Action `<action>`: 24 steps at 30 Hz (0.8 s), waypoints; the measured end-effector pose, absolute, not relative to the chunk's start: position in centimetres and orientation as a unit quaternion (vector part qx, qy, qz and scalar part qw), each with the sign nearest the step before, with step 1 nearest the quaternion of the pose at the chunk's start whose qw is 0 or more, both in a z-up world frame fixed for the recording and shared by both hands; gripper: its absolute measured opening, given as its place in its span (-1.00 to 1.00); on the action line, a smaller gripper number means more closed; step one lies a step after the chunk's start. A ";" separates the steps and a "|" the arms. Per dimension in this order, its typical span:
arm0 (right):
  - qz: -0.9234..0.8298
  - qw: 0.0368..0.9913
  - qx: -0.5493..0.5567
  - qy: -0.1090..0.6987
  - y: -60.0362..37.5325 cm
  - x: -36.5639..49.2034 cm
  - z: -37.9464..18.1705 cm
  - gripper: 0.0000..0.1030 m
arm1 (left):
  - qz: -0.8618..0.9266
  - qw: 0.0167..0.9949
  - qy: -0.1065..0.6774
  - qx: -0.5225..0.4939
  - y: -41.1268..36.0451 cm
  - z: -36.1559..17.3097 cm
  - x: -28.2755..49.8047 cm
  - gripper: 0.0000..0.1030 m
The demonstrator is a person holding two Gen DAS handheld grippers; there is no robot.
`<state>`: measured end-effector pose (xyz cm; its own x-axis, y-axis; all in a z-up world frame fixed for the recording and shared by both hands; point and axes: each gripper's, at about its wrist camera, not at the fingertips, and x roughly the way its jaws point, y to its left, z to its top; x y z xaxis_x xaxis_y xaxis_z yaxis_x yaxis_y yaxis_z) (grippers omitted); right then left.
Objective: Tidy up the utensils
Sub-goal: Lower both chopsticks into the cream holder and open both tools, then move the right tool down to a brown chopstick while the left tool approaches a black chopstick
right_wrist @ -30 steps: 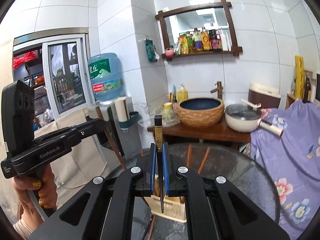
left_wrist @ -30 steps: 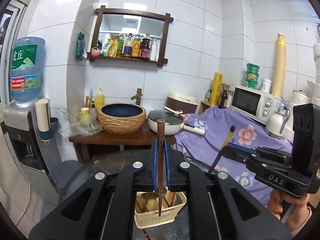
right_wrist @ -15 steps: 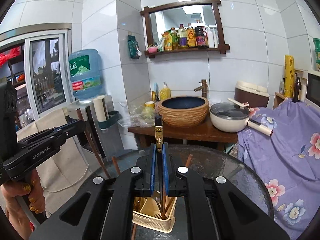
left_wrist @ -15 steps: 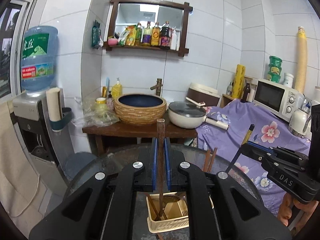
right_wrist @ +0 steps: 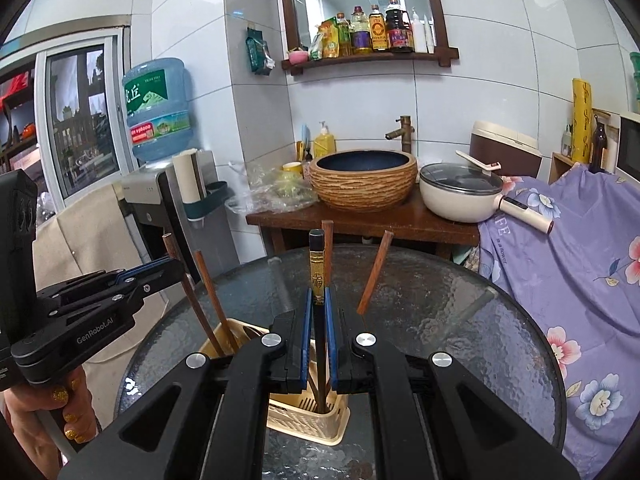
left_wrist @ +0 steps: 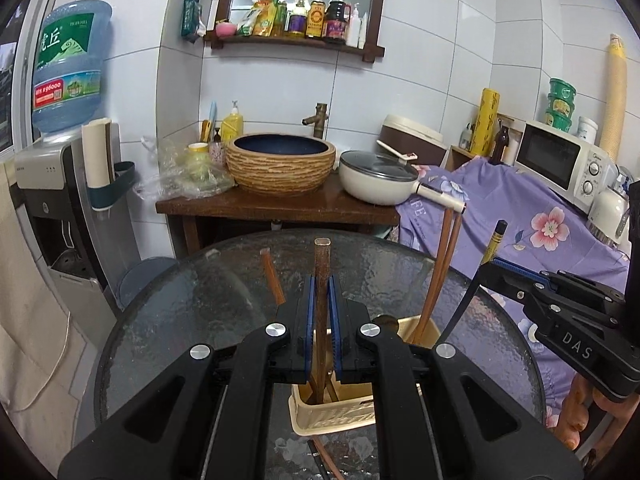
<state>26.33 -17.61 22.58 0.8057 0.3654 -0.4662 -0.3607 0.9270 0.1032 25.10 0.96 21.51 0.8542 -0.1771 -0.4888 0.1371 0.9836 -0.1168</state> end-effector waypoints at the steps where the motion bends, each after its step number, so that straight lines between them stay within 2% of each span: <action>1: 0.189 0.950 0.002 0.248 -17.5 26.4 22.3 -0.87 | -0.082 0.962 0.259 -0.039 1.0 21.2 25.2 -0.86; 9: 0.179 0.952 0.001 0.247 -17.9 26.6 21.0 -0.85 | -0.086 0.960 0.265 -0.020 0.3 19.5 25.3 -0.85; 11: 0.178 0.951 0.003 0.252 -18.1 26.7 20.8 -0.57 | -0.088 0.960 0.264 -0.014 0.2 19.3 25.1 -0.83; 13: 0.179 0.952 0.012 0.246 -18.5 26.3 20.6 -0.35 | -0.089 0.962 0.258 -0.011 0.1 19.4 24.5 -0.60; 15: 0.181 0.954 0.020 0.239 -18.8 25.9 20.7 -0.31 | -0.089 0.966 0.242 -0.014 0.3 19.7 23.3 0.18; 16: 0.183 0.954 0.022 0.235 -19.0 25.4 20.8 -0.31 | -0.088 0.969 0.232 -0.017 0.5 19.8 22.7 0.28; 19: 0.183 0.956 0.019 0.227 -19.2 24.3 20.7 -0.29 | -0.080 0.974 0.211 -0.011 0.9 19.9 20.6 0.33; 21: 0.187 0.955 0.018 0.229 -19.2 23.5 20.3 -0.28 | -0.077 0.974 0.213 -0.011 1.3 19.4 19.6 0.54; 24: 0.199 0.949 0.013 0.246 -18.9 22.1 18.8 -0.27 | -0.071 0.972 0.225 -0.010 2.0 18.1 18.6 0.56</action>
